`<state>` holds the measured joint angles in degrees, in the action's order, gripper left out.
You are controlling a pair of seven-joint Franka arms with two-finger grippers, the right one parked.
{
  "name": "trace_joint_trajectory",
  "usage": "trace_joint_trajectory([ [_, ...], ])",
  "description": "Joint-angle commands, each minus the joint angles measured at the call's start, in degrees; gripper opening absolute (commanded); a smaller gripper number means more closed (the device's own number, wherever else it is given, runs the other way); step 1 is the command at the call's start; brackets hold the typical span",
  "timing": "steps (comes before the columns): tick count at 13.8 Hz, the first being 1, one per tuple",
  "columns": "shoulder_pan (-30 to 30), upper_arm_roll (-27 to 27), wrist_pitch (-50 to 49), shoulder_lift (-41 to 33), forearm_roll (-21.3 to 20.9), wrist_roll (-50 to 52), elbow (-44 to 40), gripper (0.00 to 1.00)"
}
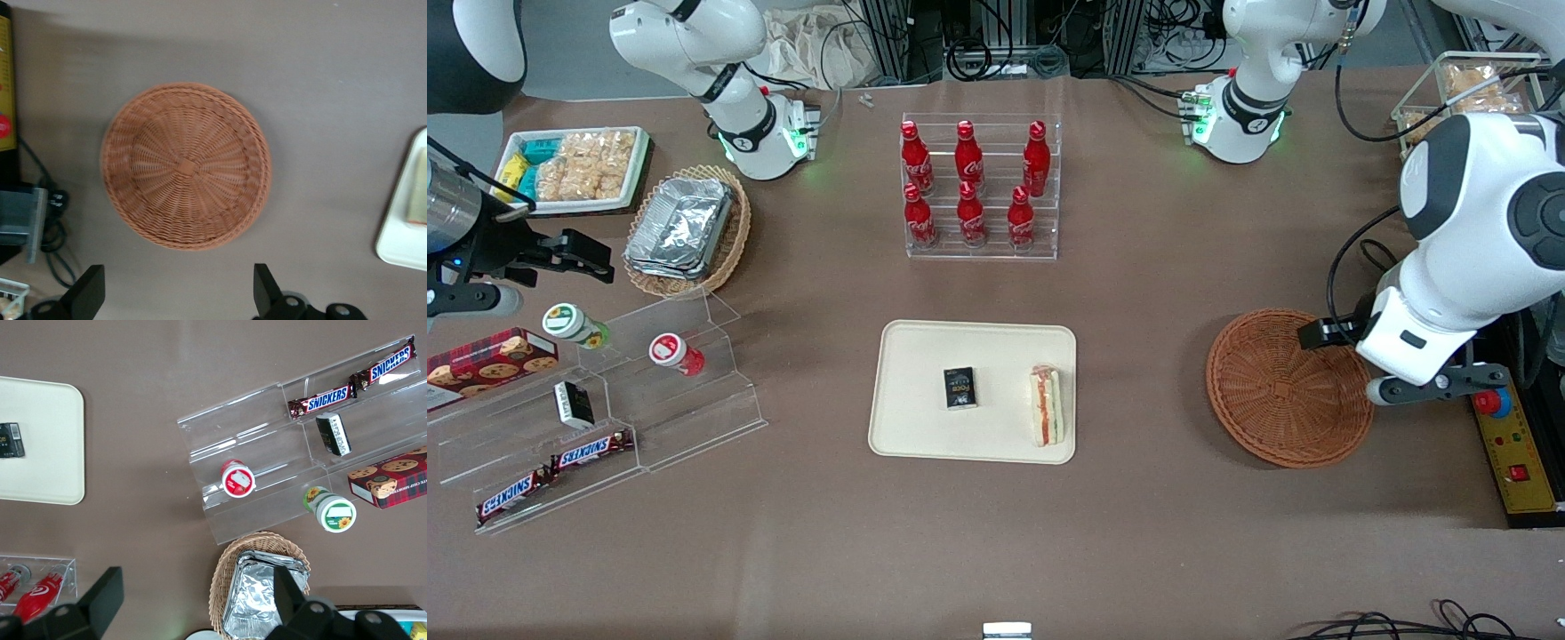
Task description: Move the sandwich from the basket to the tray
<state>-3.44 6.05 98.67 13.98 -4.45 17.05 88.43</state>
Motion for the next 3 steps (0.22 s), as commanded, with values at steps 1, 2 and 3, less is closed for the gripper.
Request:
trace_joint_trajectory([
  [1, -0.9, -1.0, -1.3, 2.1, 2.1, -1.1, -2.7, 1.00],
  [2, -1.0, -0.6, -2.1, 4.4, 1.8, -0.6, -4.6, 1.00],
  [3, -1.2, -0.5, -3.7, 5.1, 1.5, -0.3, -6.1, 1.00],
])
